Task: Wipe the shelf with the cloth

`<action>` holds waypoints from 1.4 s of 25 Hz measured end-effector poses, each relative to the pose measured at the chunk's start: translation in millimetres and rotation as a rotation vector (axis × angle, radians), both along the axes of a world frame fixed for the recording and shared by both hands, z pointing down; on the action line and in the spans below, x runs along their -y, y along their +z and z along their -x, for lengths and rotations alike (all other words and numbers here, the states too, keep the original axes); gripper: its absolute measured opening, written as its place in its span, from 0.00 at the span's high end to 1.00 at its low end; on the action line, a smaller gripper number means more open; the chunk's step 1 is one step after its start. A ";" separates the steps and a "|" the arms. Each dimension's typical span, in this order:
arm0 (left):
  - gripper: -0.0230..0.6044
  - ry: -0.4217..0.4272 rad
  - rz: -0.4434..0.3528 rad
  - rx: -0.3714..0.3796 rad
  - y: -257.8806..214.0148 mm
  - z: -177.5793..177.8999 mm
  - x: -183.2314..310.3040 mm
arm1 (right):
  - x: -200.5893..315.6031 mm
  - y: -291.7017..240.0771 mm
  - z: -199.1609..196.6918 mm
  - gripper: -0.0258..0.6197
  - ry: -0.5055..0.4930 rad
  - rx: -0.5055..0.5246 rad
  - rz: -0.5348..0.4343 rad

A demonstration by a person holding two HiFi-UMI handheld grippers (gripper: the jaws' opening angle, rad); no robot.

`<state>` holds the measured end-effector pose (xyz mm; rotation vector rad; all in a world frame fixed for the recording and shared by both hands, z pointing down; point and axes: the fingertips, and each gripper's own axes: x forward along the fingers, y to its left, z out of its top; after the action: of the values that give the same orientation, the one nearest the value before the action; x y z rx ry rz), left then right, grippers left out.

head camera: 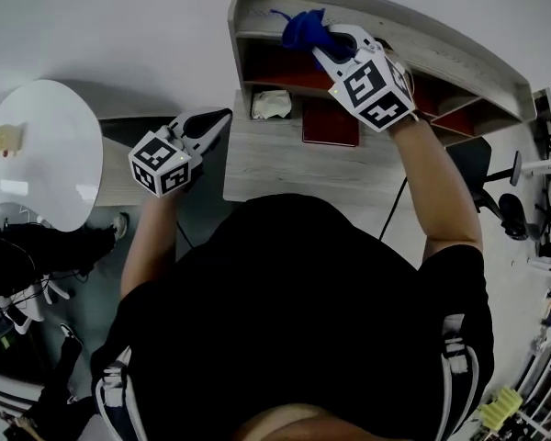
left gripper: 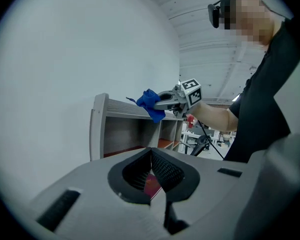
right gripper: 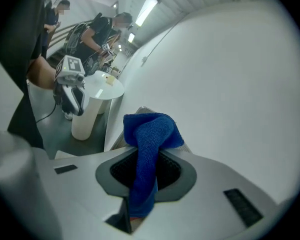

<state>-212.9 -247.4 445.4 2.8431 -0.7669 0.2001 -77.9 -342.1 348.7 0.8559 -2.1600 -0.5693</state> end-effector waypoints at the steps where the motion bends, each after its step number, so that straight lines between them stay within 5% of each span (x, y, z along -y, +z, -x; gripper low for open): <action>1: 0.94 0.013 -0.002 0.002 -0.7 -5.5 0.6 | -4.5 -0.5 -5.4 0.86 0.020 0.048 0.014; 21: 0.94 0.160 -0.007 0.005 -8.9 -73.3 12.0 | -75.9 65.2 -110.1 0.86 0.283 0.422 0.038; 35: 0.94 0.184 -0.003 0.006 -7.9 -120.8 -4.5 | -111.6 86.3 -165.4 0.86 0.352 0.549 0.058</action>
<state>-92.1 -243.0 437.5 2.9162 -0.5066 0.2336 87.5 -230.5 435.0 1.4505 -2.3990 -0.0937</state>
